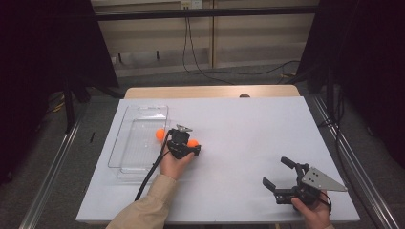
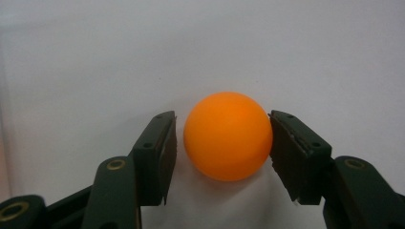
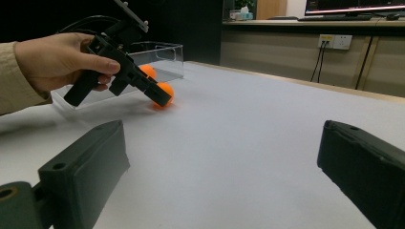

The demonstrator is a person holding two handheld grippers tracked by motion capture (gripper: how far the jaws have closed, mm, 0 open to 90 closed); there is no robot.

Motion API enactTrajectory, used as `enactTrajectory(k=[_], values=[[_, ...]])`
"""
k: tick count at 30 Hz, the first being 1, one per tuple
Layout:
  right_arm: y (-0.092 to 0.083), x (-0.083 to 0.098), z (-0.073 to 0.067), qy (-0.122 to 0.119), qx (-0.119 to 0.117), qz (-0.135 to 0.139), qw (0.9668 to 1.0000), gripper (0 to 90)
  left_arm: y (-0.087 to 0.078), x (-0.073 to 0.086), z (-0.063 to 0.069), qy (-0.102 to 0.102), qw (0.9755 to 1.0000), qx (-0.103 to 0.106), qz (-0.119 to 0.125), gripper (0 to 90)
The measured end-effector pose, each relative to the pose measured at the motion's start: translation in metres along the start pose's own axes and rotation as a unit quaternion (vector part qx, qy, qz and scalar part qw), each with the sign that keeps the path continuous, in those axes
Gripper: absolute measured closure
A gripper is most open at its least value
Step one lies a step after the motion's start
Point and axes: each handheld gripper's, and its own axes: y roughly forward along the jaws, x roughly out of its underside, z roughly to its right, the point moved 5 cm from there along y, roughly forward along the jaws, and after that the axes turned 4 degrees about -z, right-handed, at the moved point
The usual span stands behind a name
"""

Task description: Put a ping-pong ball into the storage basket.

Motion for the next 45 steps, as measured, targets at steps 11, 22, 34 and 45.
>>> enactTrajectory(k=[11, 22, 34, 45], values=[[0.0, 0.0, -0.0003, 0.0, 0.0, 0.0, 1.0, 2.6, -0.0002, 0.0002, 0.0002, 0.001, 1.0, 0.002, -0.002, 45.5], [-0.0002, -0.0001, -0.0005, -0.001, -0.001, 0.001, 1.0, 2.6, -0.0009, 0.0, 0.0005, -0.001, 1.0, 0.005, -0.002, 47.6], [0.0001, 0.0001, -0.0005, -0.001, 0.0, 0.0, 1.0, 2.6, -0.0016, -0.0001, 0.0007, -0.002, 0.9999, 0.01, -0.004, 50.4], [-0.0001, 0.0, -0.0004, -0.001, 0.0, 0.001, 1.0, 2.6, -0.0039, -0.0012, 0.0003, -0.001, 0.9999, 0.012, 0.0, 50.8]])
